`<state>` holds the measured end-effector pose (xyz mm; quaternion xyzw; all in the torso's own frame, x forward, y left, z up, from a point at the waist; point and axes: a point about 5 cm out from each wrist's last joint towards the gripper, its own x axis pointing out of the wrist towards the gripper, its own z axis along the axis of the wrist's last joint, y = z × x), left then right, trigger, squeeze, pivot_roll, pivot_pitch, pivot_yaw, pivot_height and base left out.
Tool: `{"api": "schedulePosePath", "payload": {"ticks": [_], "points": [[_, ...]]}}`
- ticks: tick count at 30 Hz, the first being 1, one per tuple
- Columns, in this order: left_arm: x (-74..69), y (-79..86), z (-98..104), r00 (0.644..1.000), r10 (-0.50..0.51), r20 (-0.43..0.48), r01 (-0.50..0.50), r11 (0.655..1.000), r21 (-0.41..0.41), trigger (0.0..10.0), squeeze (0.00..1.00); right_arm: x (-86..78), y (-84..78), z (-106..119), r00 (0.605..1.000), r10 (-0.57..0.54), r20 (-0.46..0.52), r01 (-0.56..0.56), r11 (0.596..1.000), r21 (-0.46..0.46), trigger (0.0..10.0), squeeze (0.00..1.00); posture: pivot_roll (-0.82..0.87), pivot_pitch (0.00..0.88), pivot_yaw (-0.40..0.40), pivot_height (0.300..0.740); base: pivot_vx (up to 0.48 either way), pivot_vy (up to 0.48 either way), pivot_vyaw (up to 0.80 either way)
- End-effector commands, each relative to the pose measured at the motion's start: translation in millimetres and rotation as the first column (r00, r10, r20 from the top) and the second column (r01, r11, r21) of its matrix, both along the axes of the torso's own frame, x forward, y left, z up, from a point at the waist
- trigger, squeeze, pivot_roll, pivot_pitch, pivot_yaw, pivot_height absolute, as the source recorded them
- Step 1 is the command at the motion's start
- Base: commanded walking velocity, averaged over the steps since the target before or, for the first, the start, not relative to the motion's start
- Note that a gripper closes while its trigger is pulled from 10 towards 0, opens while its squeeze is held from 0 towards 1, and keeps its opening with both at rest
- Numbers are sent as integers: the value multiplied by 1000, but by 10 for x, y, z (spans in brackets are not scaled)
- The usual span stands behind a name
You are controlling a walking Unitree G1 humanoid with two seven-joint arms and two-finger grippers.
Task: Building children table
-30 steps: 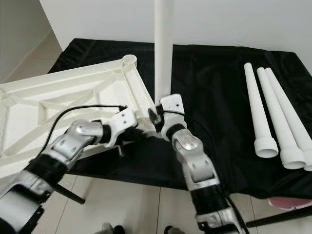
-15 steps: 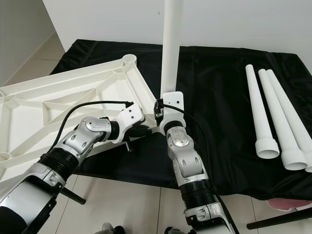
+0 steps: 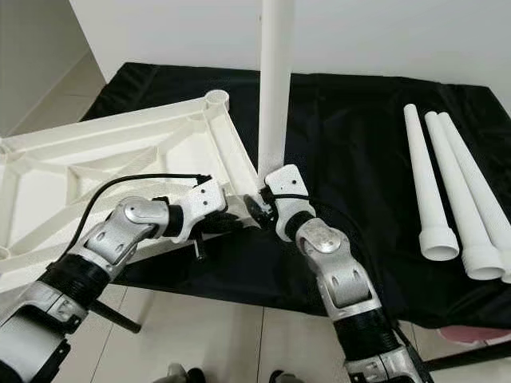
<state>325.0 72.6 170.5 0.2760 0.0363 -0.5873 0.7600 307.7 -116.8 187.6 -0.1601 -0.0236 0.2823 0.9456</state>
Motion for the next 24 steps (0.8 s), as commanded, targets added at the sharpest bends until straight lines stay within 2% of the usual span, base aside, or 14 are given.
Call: {"api": "schedulePosePath", "payload": {"ticks": [1, 2, 5, 7, 13, 14, 15, 16, 20, 23, 24], "points": [[-219, 4, 67, 961, -275, -37, 276, 960, 46, 0, 0, -84, 3, 6, 996, 85, -15, -85, 996, -11, 10000, 0, -15, 135, 63, 740, 0, 0, 0], [-342, 94, 48, 945, -323, -54, 326, 942, 74, 0, 0, -139, -17, 35, 989, 149, -15, -150, 988, -23, 10000, 0, -14, 136, 63, 740, 0, 0, 0], [-388, 122, 43, 938, -341, -61, 345, 935, 81, 0, 0, -155, -18, 43, 985, 172, -15, -172, 985, -27, 10000, 0, -11, 137, 62, 740, 0, 0, 0], [-512, 172, 44, 919, -386, -82, 392, 917, 75, 0, 0, -206, 5, 24, 969, 245, -38, -247, 968, -44, 10000, 0, -7, 137, 58, 740, 0, 0, 0], [-599, 188, 37, 914, -397, -88, 403, 912, 76, 0, 0, -287, 79, -38, 940, 330, -81, -335, 941, -44, 10000, 0, 3, 137, 51, 740, 0, 0, 0], [-598, 183, 38, 919, -386, -84, 392, 917, 71, 0, 0, -297, 107, -67, 936, 341, -91, -346, 937, -42, 7451, 0, 6, 137, 45, 740, 0, 0, 0], [-596, 179, 39, 922, -377, -82, 383, 921, 67, 0, 0, -303, 126, -86, 933, 347, -97, -352, 935, -41, 7451, 0, 6, 137, 45, 740, 0, 0, 0], [-595, 173, 42, 927, -367, -79, 372, 926, 63, 0, 0, -294, 137, -108, 934, 341, -104, -347, 937, -38, 118, 0, 8, 138, 42, 740, 0, 0, 0], [-582, 154, 40, 936, -346, -71, 350, 935, 60, 0, 0, -256, 140, -157, 947, 302, -113, -308, 950, -41, 0, 0, 8, 140, 41, 740, 0, 0, 0], [-509, 97, 36, 954, -296, -54, 298, 953, 43, 0, 0, -158, 119, -266, 977, 166, -133, -173, 984, -48, 0, 0, 7, 146, 43, 740, 0, 0, 0], [-509, 97, 36, 954, -296, -54, 298, 953, 43, 0, 0, -158, 119, -266, 977, 166, -133, -173, 984, -48, 0, 0, 7, 146, 43, 740, 0, 0, 0]]}}
